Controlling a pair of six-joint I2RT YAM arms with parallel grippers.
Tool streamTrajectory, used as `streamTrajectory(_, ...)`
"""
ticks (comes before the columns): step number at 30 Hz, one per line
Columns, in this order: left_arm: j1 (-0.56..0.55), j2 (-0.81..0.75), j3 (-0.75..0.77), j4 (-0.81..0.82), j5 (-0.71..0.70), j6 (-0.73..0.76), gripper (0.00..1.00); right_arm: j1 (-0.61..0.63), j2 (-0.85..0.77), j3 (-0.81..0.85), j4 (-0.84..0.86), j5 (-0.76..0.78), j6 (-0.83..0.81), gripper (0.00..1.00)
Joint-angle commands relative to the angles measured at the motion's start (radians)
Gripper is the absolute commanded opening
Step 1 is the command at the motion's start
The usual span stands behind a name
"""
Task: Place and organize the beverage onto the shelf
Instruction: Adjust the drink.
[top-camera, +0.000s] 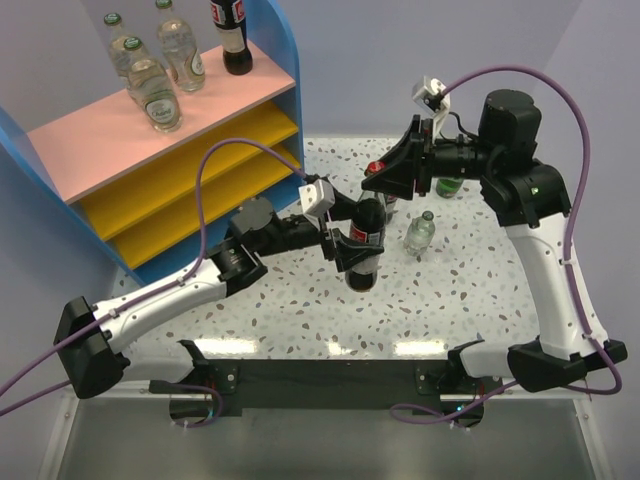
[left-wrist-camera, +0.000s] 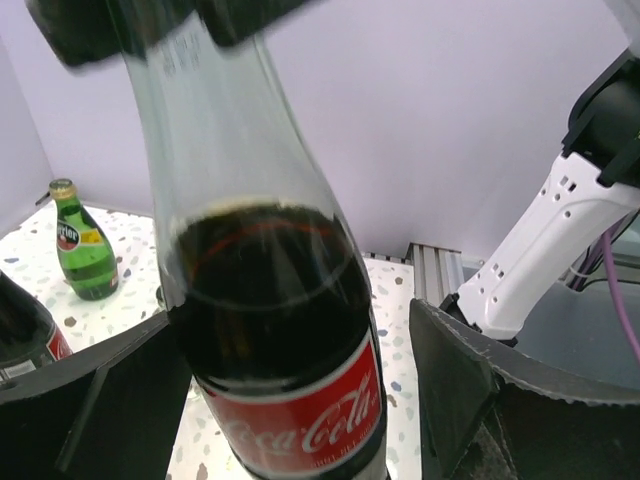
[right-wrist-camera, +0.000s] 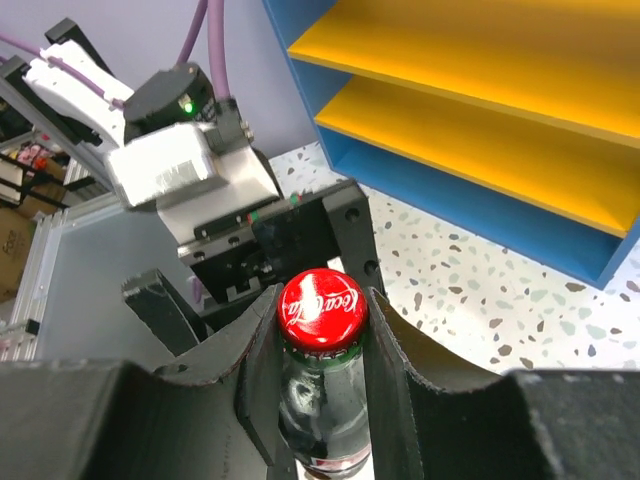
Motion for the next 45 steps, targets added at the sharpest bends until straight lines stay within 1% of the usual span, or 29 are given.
streamTrajectory(1,-0.01,-0.007,-0.024,-0.005,-0.031,0.041,0.89,-0.02,-0.027,0.099,0.21,-0.018,0.08,0.0)
streamTrajectory(6,-0.01,0.008,-0.036,-0.029,-0.058,0.047,0.89,-0.028,-0.026,0.104,0.217,-0.021,0.089,0.0)
streamTrajectory(11,-0.011,0.025,-0.047,-0.003,-0.051,0.018,0.9,-0.031,-0.027,0.102,0.219,-0.016,0.091,0.0)
streamTrajectory(16,-0.016,0.051,-0.033,-0.019,-0.057,0.017,0.9,-0.037,-0.023,0.108,0.225,-0.016,0.094,0.0)
streamTrajectory(22,-0.019,0.052,-0.024,-0.008,-0.086,0.01,0.86,-0.042,-0.027,0.096,0.226,-0.016,0.097,0.0)
streamTrajectory(25,-0.02,0.054,-0.016,0.006,-0.093,0.001,0.81,-0.043,-0.032,0.089,0.231,-0.018,0.101,0.0)
streamTrajectory(28,-0.02,0.055,-0.009,0.015,-0.084,-0.006,0.69,-0.045,-0.035,0.078,0.231,-0.018,0.102,0.0)
streamTrajectory(29,-0.02,0.057,-0.003,0.015,-0.08,-0.008,0.63,-0.045,-0.035,0.072,0.231,-0.016,0.102,0.0)
streamTrajectory(31,-0.02,0.06,0.004,0.017,-0.067,-0.014,0.59,-0.045,-0.035,0.067,0.233,-0.019,0.102,0.0)
streamTrajectory(32,-0.02,0.063,0.01,0.017,-0.058,-0.014,0.53,-0.045,-0.038,0.063,0.231,-0.021,0.103,0.0)
streamTrajectory(34,-0.02,0.066,0.014,0.017,-0.052,-0.017,0.43,-0.045,-0.037,0.058,0.24,-0.025,0.108,0.0)
streamTrajectory(35,-0.02,0.072,0.022,0.015,-0.051,-0.017,0.25,-0.043,-0.038,0.053,0.242,-0.029,0.114,0.0)
streamTrajectory(37,-0.02,0.077,0.03,0.009,-0.047,-0.017,0.1,-0.043,-0.038,0.049,0.25,-0.032,0.118,0.0)
streamTrajectory(38,-0.02,0.082,0.034,0.009,-0.051,-0.017,0.0,-0.045,-0.038,0.044,0.253,-0.033,0.12,0.0)
streamTrajectory(45,-0.023,0.083,0.048,0.014,-0.046,-0.013,0.0,-0.045,-0.044,0.001,0.285,-0.071,0.149,0.0)
